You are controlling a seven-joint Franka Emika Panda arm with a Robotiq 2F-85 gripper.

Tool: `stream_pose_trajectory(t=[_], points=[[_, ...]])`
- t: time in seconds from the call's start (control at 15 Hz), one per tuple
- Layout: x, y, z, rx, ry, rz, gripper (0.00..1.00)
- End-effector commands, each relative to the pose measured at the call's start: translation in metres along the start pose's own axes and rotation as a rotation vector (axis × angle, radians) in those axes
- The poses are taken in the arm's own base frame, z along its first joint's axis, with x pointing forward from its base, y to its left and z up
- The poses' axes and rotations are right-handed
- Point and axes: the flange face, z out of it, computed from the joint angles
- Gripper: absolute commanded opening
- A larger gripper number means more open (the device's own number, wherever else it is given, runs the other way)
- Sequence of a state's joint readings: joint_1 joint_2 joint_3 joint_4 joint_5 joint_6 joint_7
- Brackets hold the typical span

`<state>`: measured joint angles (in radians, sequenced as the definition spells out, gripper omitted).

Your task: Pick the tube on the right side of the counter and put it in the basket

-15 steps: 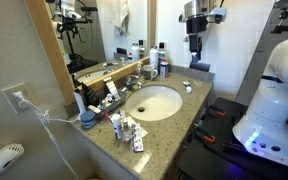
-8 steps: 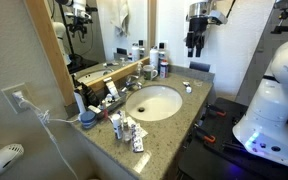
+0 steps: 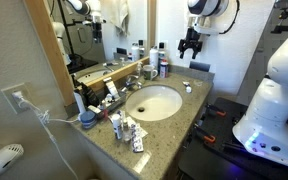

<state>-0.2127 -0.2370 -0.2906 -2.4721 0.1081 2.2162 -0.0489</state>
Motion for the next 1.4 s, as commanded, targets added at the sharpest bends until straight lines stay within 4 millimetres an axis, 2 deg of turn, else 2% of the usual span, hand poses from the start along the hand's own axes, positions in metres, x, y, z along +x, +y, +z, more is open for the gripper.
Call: stream_pose_trajectory(t=[0.0,0.27,0.6,0.93,1.27,1.33], points=[[0.033,0.015,0.037,-0.015,0.039,0.159,1.00],[0.040,0.032,0.097,-0.012,0.038,0.294,1.00],[0.032,0.054,0.165,-0.004,0.002,0.439,1.00],[0.025,0.077,0.202,-0.061,-0.002,0.530,1.00],[0.021,0.090,0.217,-0.106,0.011,0.592,1.00],[0.020,0.090,0.219,-0.111,0.014,0.599,0.75]])
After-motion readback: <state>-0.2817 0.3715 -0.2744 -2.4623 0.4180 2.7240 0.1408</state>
